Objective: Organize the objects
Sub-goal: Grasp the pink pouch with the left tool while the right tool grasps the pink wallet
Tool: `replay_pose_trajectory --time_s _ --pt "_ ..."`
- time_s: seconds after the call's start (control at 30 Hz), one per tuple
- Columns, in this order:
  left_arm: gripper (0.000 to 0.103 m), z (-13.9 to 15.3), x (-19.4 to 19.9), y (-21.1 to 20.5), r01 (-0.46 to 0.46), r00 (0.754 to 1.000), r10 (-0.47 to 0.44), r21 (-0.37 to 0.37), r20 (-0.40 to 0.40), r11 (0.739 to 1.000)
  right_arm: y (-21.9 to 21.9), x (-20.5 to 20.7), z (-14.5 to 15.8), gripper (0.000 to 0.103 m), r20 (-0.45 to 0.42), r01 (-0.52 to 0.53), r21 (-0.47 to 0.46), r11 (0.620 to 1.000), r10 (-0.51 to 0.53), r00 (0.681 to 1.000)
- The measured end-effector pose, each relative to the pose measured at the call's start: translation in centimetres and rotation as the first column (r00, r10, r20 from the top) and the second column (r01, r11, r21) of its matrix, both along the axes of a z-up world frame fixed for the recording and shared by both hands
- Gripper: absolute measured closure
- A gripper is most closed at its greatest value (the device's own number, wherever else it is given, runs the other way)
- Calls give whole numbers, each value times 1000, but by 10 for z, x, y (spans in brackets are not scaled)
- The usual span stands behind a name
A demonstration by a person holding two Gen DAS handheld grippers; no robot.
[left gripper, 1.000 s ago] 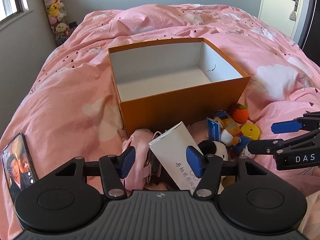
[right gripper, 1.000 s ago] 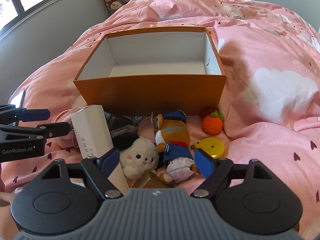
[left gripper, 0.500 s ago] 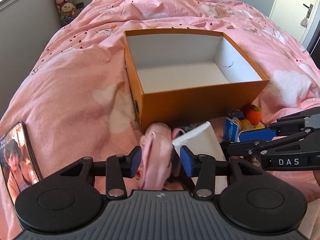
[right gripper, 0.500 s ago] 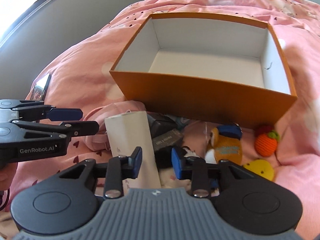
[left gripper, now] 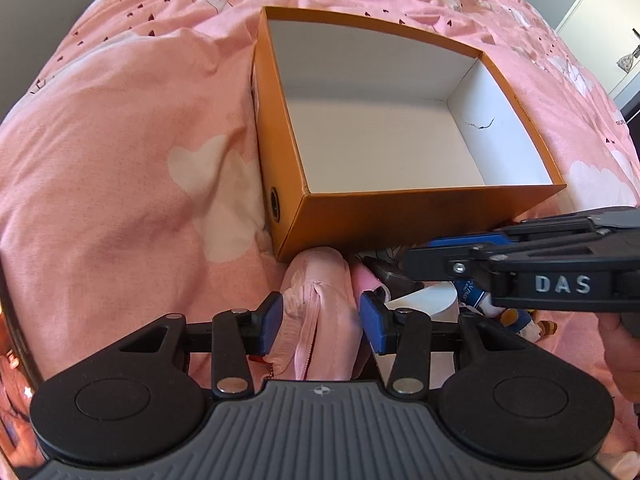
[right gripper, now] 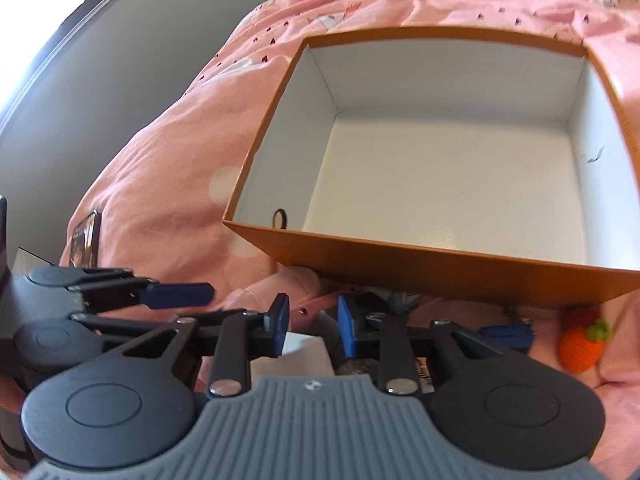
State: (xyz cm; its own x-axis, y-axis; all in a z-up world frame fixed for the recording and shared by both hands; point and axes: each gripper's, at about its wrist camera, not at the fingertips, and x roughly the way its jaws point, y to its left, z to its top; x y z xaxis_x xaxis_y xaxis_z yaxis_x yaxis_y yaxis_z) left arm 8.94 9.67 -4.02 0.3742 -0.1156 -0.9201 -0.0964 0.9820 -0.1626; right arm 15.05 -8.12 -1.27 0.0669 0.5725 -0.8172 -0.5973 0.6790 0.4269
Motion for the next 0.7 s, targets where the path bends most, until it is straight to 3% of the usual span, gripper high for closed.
replay_pose_trajectory --time_s 0.27,0.6,0.7 --pt "50 -3 4 -4 89 996 -88 26 -28 996 22 17 -26 79 -211 37 -29 999 -42 977" --pt "50 -8 17 4 138 986 -137 -5 -93 990 36 19 -35 75 -301 51 -131 990 -89 950" --pt "49 -11 21 9 139 983 -141 -23 -119 990 36 26 -42 72 -371 75 -159 984 -130 919"
